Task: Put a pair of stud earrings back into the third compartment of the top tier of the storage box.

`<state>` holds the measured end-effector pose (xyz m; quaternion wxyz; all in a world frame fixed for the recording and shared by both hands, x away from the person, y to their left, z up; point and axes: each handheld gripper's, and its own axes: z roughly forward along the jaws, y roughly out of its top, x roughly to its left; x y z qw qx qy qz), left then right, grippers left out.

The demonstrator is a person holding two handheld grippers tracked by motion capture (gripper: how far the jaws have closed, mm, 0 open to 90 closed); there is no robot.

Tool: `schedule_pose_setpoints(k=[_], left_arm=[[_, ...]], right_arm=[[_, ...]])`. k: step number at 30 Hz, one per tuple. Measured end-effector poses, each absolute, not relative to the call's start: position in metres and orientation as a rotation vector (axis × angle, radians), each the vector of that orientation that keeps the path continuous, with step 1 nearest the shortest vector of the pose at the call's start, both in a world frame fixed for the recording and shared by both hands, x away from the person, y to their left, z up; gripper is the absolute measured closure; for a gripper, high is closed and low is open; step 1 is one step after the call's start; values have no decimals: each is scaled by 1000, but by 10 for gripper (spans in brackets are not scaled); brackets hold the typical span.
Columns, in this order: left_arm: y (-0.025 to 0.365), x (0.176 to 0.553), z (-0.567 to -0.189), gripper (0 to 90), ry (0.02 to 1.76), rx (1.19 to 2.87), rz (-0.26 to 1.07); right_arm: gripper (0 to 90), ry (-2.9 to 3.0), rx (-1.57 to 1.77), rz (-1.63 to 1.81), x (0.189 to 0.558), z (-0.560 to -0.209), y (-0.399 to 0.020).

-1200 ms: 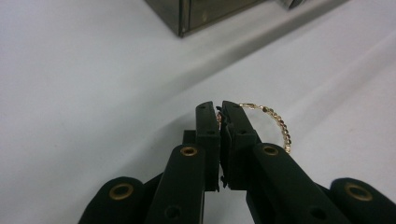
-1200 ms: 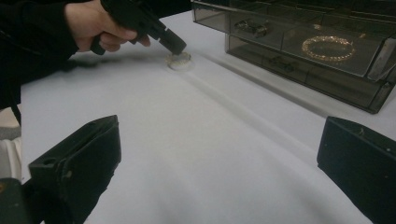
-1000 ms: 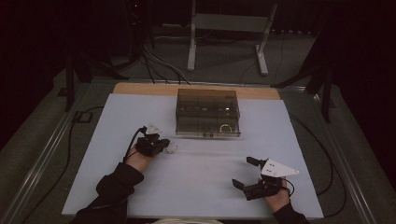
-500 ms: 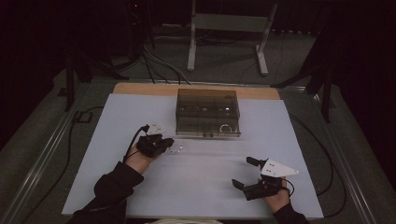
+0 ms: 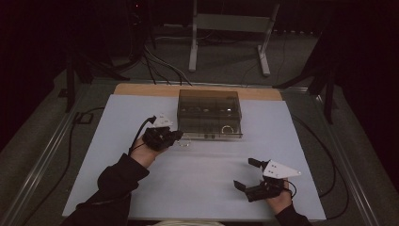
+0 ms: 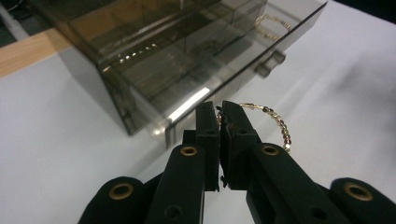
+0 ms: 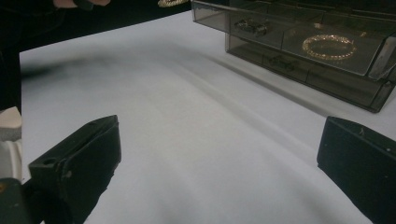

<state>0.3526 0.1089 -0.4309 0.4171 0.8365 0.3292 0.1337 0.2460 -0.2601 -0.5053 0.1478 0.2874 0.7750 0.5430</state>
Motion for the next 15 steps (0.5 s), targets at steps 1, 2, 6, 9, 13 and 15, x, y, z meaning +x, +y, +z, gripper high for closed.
schedule_pose_setpoints(k=[1,2,6,9,13,15], left_arm=[[107,354,-429,881,822,2101,336],[105,356,-427,881,817,2100,330],[99,363,-420,880,806,2093,314],[94,367,-415,880,790,2091,312],[89,374,-411,880,772,2080,303],[86,377,-410,880,772,2070,291]], right_arm=[[0,2231,828,1562,246,-505,-260],[0,2230,825,1559,245,-505,-260],[0,2228,827,1564,246,-505,-260],[0,2227,825,1563,245,-505,-261],[0,2226,826,1562,245,-505,-261],[0,2227,825,1563,245,-505,-261]])
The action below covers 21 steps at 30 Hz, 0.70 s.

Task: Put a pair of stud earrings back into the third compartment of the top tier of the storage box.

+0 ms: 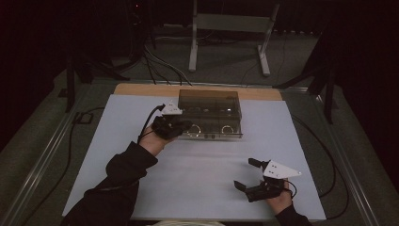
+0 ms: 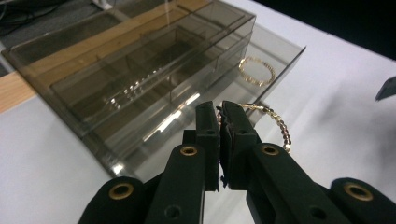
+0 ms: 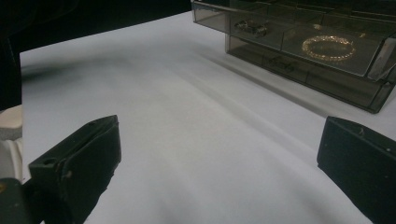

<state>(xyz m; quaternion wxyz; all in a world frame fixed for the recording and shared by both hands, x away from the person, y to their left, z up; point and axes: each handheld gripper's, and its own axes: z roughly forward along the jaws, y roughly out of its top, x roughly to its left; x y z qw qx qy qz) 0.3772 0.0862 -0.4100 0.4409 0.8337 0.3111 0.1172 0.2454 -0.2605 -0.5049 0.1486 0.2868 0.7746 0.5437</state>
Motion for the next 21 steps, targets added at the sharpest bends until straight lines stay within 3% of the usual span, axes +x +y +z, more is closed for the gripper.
schedule_pose_setpoints(k=[21], left_arm=[[49,399,-401,880,735,2060,270]], right_arm=[[0,2229,830,1555,246,-505,-261]])
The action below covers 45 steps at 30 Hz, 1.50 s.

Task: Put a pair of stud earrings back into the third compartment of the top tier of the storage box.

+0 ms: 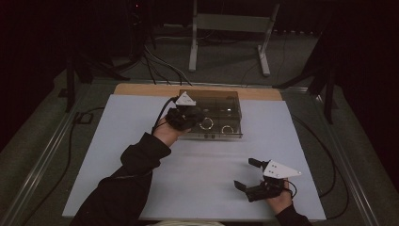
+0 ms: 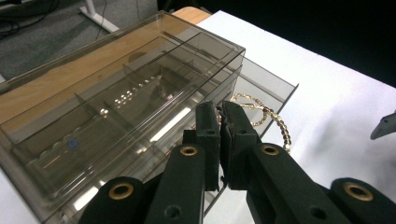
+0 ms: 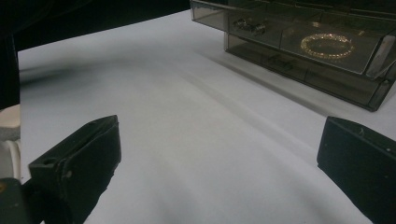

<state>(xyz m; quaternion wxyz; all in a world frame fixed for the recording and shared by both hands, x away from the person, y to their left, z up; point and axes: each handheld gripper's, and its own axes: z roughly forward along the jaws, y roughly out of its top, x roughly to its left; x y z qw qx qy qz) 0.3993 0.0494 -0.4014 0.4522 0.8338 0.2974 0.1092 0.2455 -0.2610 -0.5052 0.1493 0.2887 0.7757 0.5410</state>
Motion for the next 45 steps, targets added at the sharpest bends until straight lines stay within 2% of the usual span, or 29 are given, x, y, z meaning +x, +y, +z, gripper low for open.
schedule_pose_setpoints(k=[15,40,42,45], left_arm=[[21,409,-402,880,720,2049,246],[-36,431,-431,876,766,2081,225],[-37,433,-434,853,774,2069,223],[-35,434,-434,744,765,2058,199]], right_arm=[[0,2227,830,1557,246,-505,-261],[0,2219,842,1568,245,-504,-264],[0,2222,840,1565,245,-504,-264],[0,2222,839,1564,244,-504,-264]])
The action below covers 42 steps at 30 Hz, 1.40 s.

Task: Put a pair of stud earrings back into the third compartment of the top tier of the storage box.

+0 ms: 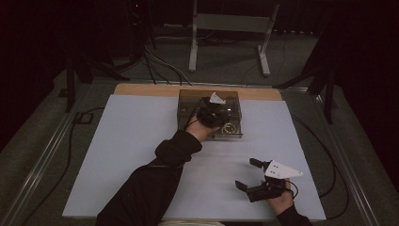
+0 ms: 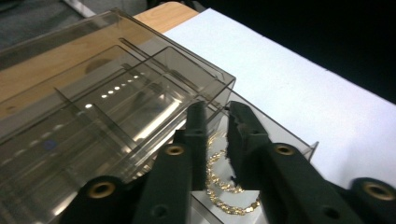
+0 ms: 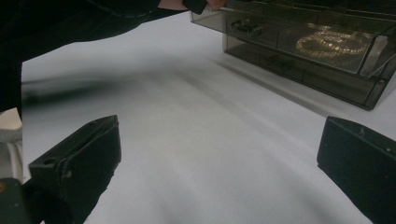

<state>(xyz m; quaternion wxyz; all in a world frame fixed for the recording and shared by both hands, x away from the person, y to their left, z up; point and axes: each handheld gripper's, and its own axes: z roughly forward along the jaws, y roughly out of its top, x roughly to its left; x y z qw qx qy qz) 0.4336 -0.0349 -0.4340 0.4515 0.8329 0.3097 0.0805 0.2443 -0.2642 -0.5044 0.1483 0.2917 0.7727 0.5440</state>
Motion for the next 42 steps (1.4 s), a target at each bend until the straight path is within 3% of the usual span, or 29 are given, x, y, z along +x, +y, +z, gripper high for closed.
schedule_pose_setpoints(k=[8,21,23,28,33,42], left_arm=[[-19,421,-418,471,744,2000,206],[29,408,-407,257,729,1949,178],[37,406,-406,190,740,1952,165],[59,402,-405,142,759,1925,176],[82,396,-404,25,757,1916,166],[122,378,-411,6,777,1917,211]], right_arm=[[0,2221,835,1558,244,-504,-265],[0,2227,841,1554,245,-505,-264],[0,2228,842,1557,245,-505,-263],[0,2232,846,1551,246,-505,-262],[0,2230,843,1548,245,-505,-262],[0,2233,844,1545,245,-505,-261]])
